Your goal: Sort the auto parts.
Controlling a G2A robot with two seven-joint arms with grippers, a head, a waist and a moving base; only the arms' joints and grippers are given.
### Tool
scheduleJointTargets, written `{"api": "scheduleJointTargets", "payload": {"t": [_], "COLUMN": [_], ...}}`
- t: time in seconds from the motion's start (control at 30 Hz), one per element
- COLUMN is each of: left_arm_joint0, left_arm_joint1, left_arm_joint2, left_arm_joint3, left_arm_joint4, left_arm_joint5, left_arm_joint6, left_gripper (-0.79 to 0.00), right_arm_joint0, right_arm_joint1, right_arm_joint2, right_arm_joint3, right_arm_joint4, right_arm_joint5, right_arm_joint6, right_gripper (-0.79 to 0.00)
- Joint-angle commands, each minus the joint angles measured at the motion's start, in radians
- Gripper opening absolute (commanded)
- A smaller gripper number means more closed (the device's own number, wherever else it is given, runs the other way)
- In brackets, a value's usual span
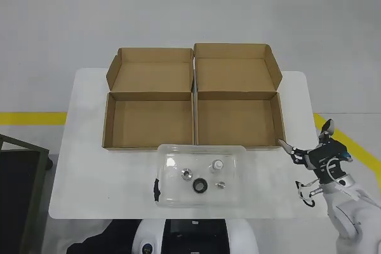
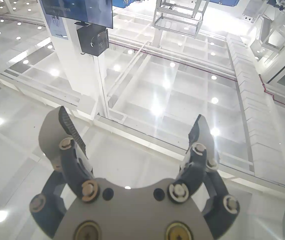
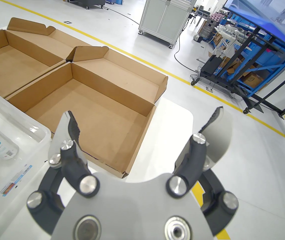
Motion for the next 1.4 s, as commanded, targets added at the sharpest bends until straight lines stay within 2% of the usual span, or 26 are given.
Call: {"api": "scheduleJointTargets", "payload": {"t": [0.0,0.43,0.7,0.97,1.37], "left_arm_joint0": [0.000,0.000,0.000,0.000,0.000], "left_arm_joint1": [0.000,0.000,0.000,0.000,0.000], "left_arm_joint2": [0.000,0.000,0.000,0.000,0.000], "left_arm_joint3": [0.000,0.000,0.000,0.000,0.000], "left_arm_joint4": [0.000,0.000,0.000,0.000,0.000], "left_arm_joint5": [0.000,0.000,0.000,0.000,0.000], "left_arm_joint6": [0.000,0.000,0.000,0.000,0.000], "left_gripper": [0.000,0.000,0.000,0.000,0.000], "right_arm_joint0": [-0.001,-0.042,-0.062,-0.038,0.026], "right_arm_joint1": [0.002,0.020,0.027,0.035,0.044], "right_arm_joint2": [-0.016,-0.102,-0.209,-0.314,-0.424], "right_arm_joint3": [-0.005,-0.042,-0.068,-0.058,0.026], "right_arm_joint4": [-0.011,-0.087,-0.084,-0.126,-0.181], "right_arm_joint5": [-0.017,-0.158,-0.236,-0.272,-0.271], "right_arm_joint6": [0.008,-0.002,0.020,0.032,0.052], "right_gripper": [0.000,0.000,0.000,0.000,0.000]}}
